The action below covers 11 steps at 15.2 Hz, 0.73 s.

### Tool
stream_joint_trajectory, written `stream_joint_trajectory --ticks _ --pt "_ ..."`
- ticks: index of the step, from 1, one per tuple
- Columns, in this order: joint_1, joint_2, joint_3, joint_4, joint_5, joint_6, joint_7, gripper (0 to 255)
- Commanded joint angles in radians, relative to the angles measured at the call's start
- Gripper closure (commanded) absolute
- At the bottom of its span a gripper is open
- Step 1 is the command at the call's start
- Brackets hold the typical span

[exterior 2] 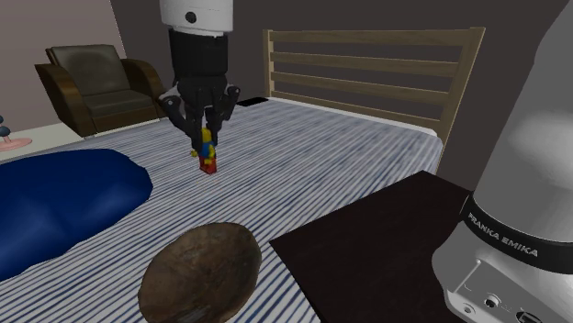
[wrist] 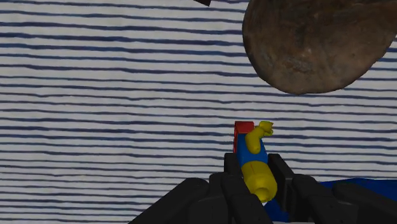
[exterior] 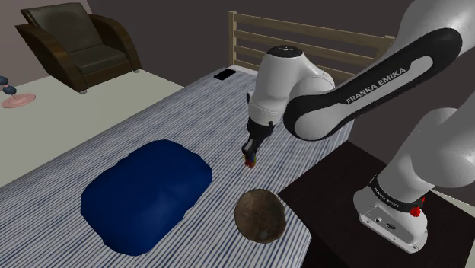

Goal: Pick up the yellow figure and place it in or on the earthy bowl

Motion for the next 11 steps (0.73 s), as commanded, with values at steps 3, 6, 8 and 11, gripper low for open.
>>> stream_joint_trajectory --ticks 3,6,8,11 --pt "0.066 -0.087 0.043 -0.046 0.060 -0.032 0.059 255" --pt "0.123 -0.155 0.078 -0.074 0.107 -0.064 0.112 255" --pt "0.162 -0.195 0.103 -0.086 0.135 -0.088 0.152 255" --pt "0.190 -0.206 0.140 -0.104 0.156 -0.076 0.196 255"
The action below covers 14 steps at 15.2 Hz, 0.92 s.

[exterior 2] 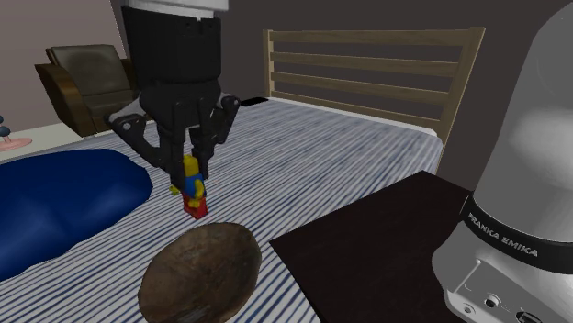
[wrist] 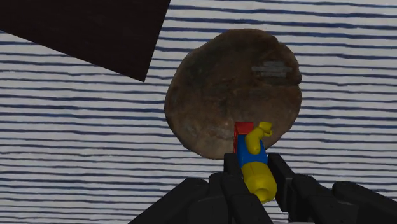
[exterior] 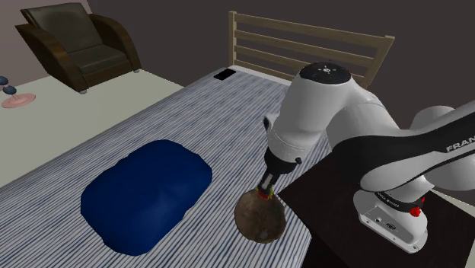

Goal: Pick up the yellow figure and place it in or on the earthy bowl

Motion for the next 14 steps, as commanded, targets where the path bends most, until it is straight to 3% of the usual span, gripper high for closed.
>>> stream_joint_trajectory --ticks 1,8,14 --pt "0.003 0.009 0.015 -0.014 0.004 0.024 0.013 255" --pt "-0.033 0.107 0.067 -0.050 -0.029 0.154 0.047 255" --pt "-0.092 0.208 0.125 -0.071 -0.103 0.269 0.105 255"
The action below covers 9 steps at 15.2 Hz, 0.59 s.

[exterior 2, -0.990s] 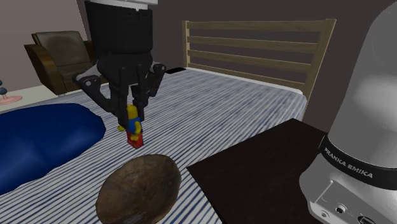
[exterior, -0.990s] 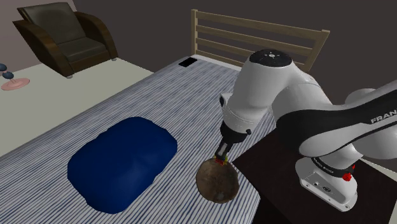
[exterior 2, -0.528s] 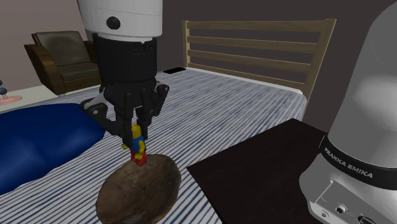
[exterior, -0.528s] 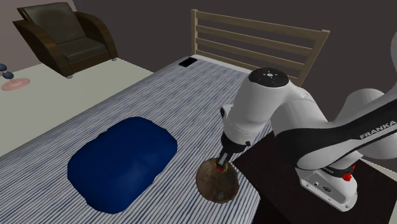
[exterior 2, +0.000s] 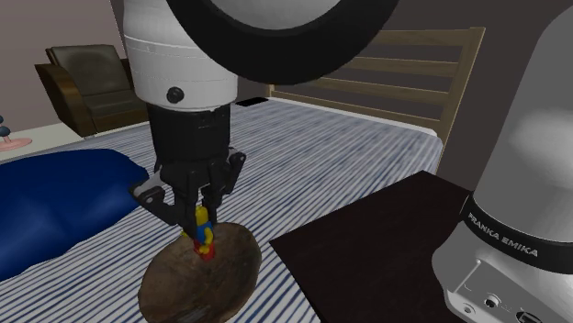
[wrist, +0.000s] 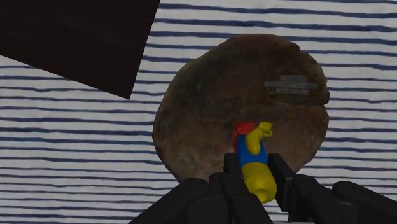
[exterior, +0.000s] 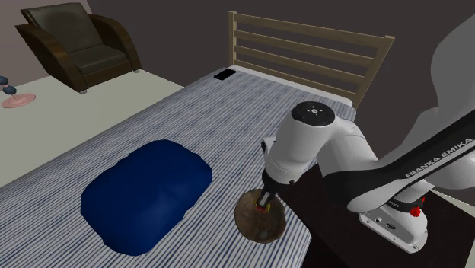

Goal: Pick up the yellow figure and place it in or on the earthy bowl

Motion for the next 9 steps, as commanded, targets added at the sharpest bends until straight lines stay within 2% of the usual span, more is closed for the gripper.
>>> stream_joint_trajectory --ticks 1,2,9 --pt "-0.023 0.034 0.021 -0.008 -0.033 0.040 0.026 255" --pt "-0.037 0.052 0.033 -0.011 -0.054 0.058 0.042 255" --pt "-0.037 0.052 0.032 -0.011 -0.054 0.058 0.042 255"
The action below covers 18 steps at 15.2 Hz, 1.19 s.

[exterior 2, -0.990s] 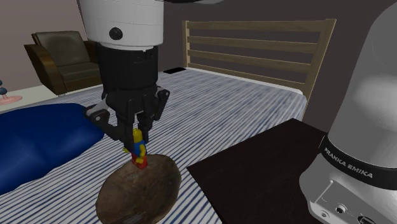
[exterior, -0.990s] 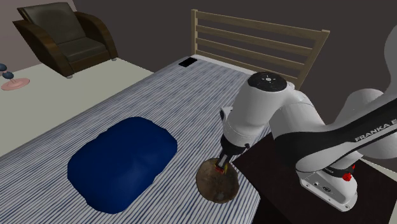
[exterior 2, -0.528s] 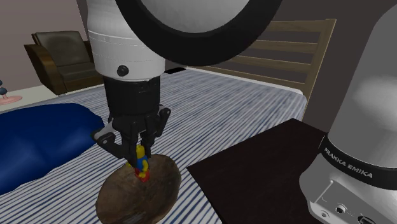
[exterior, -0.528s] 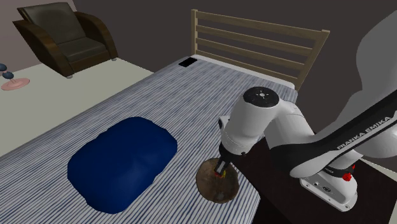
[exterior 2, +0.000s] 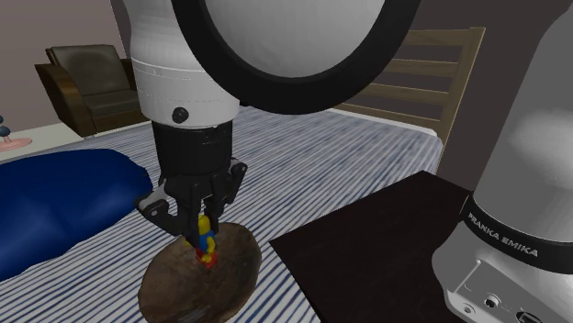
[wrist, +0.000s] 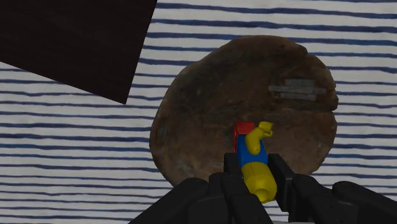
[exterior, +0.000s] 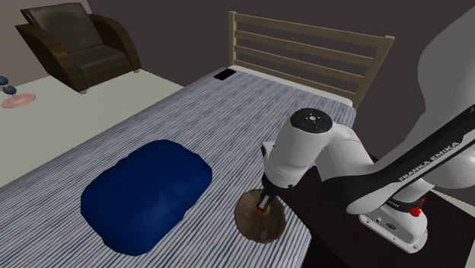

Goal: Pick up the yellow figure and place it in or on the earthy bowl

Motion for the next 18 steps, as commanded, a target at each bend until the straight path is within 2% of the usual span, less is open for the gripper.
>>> stream_joint_trajectory --ticks 1,2,7,9,11,18 --pt "0.000 0.000 0.000 0.000 0.000 0.000 0.000 255" --pt "0.000 0.000 0.000 0.000 0.000 0.000 0.000 0" --pt "0.000 0.000 0.000 0.000 0.000 0.000 0.000 0" --pt "0.069 -0.102 -0.054 0.005 0.101 -0.097 -0.072 0" --pt "0.113 -0.183 -0.096 0.015 0.146 -0.185 -0.105 0" --pt "0.114 -0.183 -0.098 0.015 0.145 -0.185 -0.105 0"
